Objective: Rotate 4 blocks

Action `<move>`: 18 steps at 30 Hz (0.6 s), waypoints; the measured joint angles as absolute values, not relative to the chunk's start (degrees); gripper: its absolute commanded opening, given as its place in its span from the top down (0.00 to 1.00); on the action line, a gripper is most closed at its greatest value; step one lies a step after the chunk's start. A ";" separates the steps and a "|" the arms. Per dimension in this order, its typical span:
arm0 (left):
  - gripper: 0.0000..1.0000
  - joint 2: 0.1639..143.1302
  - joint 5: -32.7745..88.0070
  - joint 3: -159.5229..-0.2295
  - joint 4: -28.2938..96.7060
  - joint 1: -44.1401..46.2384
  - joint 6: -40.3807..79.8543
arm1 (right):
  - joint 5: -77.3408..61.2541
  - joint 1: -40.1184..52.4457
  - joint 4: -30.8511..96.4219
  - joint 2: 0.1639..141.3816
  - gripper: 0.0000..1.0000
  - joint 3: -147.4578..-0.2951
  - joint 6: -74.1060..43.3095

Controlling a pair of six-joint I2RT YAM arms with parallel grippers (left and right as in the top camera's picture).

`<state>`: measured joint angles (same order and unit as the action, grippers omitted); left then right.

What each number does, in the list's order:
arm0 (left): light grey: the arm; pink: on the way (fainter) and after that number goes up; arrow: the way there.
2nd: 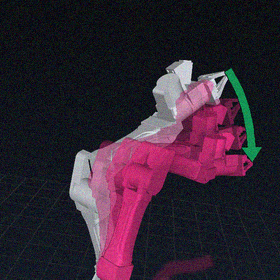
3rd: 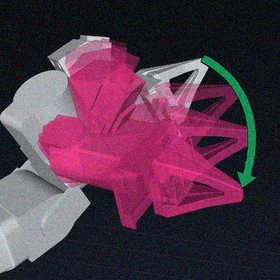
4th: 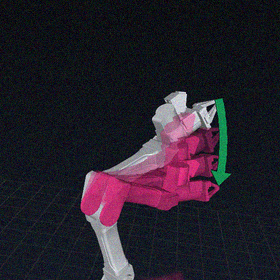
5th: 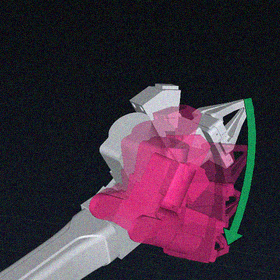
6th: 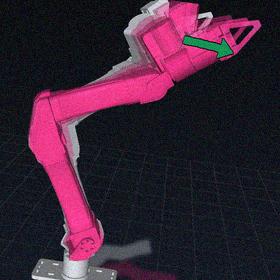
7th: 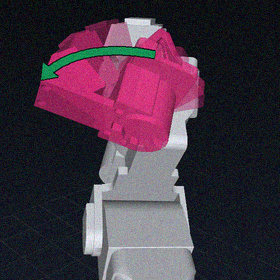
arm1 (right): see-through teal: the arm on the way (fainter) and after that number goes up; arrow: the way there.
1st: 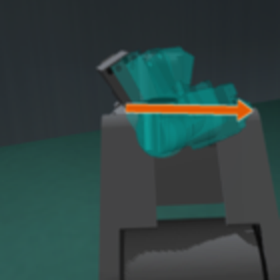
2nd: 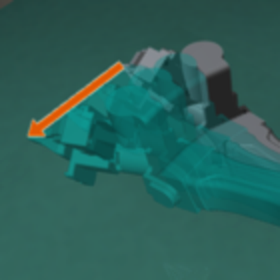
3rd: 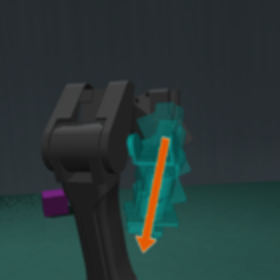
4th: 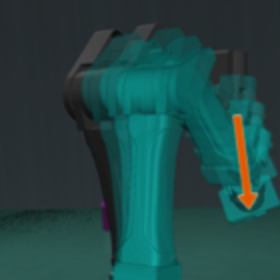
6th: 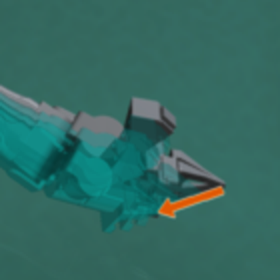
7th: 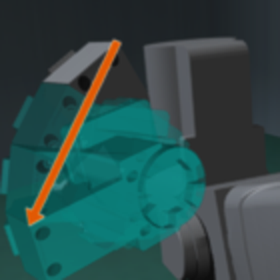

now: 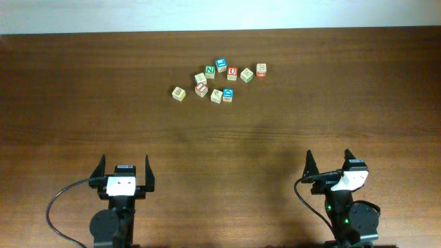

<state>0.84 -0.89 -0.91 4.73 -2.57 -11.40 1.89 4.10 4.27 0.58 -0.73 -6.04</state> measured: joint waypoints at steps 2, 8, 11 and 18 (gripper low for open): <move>0.01 0.91 -0.89 -0.91 4.73 -2.57 -11.40 | 1.10 4.99 4.27 0.58 0.02 -0.73 -6.04; 0.01 0.97 -0.89 -0.91 4.73 -2.57 -11.40 | -0.08 5.69 4.32 0.58 0.02 -0.73 -6.04; 0.01 0.97 -0.89 -0.91 4.75 -2.57 -11.40 | -0.08 5.69 4.32 0.58 0.02 -0.73 -6.04; 0.01 0.97 -0.89 -0.91 4.73 -2.57 -11.40 | -0.08 5.69 4.32 0.58 0.02 -0.73 -6.04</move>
<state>0.97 -0.89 -0.91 4.73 -2.57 -11.40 -0.08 5.69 4.32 0.58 -0.73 -6.04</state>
